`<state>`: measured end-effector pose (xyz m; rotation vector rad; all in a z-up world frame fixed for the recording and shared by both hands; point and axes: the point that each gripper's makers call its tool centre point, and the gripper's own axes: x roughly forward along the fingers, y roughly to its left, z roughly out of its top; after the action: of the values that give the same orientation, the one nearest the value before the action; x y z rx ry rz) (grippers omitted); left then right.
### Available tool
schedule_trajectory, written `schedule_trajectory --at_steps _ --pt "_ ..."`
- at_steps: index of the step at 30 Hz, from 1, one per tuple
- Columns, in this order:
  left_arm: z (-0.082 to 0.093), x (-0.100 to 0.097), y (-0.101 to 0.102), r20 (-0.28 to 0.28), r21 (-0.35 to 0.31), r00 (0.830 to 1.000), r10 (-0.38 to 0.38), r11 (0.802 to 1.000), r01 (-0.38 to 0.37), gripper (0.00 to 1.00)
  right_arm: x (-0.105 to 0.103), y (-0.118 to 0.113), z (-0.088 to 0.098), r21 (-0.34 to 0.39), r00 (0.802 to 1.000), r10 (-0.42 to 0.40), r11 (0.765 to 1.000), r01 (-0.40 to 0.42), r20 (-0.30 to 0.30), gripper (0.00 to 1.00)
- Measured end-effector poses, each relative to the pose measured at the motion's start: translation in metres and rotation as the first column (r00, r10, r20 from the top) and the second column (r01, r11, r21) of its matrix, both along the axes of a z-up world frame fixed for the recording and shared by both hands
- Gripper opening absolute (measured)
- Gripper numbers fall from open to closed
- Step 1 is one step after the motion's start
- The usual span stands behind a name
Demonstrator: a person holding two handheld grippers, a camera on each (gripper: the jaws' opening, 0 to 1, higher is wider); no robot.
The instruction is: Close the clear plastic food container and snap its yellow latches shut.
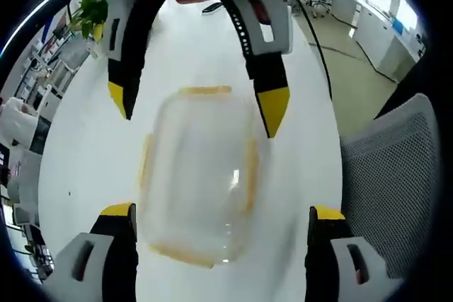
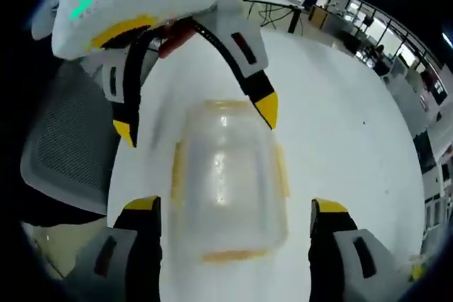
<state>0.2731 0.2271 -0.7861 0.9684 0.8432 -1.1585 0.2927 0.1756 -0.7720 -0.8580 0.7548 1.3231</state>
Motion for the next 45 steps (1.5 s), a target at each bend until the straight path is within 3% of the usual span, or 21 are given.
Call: schedule_trajectory --at_steps 4,13,19,23,26,30,38,45 --pt "-0.003 0.006 0.004 0.011 0.018 1.000 -0.018 1.000 0.017 0.99 -0.003 0.002 0.001 0.011 1.000 -0.004 1.000 0.004 -0.015 0.83" --pt "-0.012 0.019 0.010 -0.006 0.049 1.000 -0.018 0.999 0.019 0.95 -0.003 -0.016 -0.020 -0.108 0.999 0.040 0.993 -0.039 0.000 0.77" --pt "-0.027 0.025 0.016 -0.014 0.098 0.999 -0.029 0.995 0.030 0.91 -0.002 -0.024 -0.031 -0.170 0.997 0.071 0.983 -0.068 0.013 0.75" --pt "-0.031 0.026 0.017 -0.020 0.110 0.999 -0.032 0.993 0.034 0.87 -0.002 -0.024 -0.033 -0.173 0.997 0.070 0.983 -0.066 0.017 0.74" --pt "-0.030 0.031 0.020 0.017 0.139 0.998 -0.059 0.989 0.056 0.81 -0.002 -0.024 -0.032 -0.173 0.997 0.077 0.982 -0.072 0.021 0.74" --pt "-0.030 0.029 0.019 0.001 0.127 0.999 -0.050 0.991 0.050 0.81 -0.002 -0.023 -0.033 -0.178 0.997 0.074 0.982 -0.070 0.019 0.73" --pt "-0.033 0.028 0.020 0.036 0.142 0.999 -0.037 0.989 0.032 0.80 -0.002 -0.023 -0.034 -0.182 0.997 0.076 0.981 -0.071 0.021 0.73" --pt "-0.032 0.022 0.028 0.039 0.131 0.999 0.020 0.991 -0.025 0.80 -0.003 -0.016 -0.034 -0.202 0.992 0.121 0.973 -0.114 0.027 0.73"
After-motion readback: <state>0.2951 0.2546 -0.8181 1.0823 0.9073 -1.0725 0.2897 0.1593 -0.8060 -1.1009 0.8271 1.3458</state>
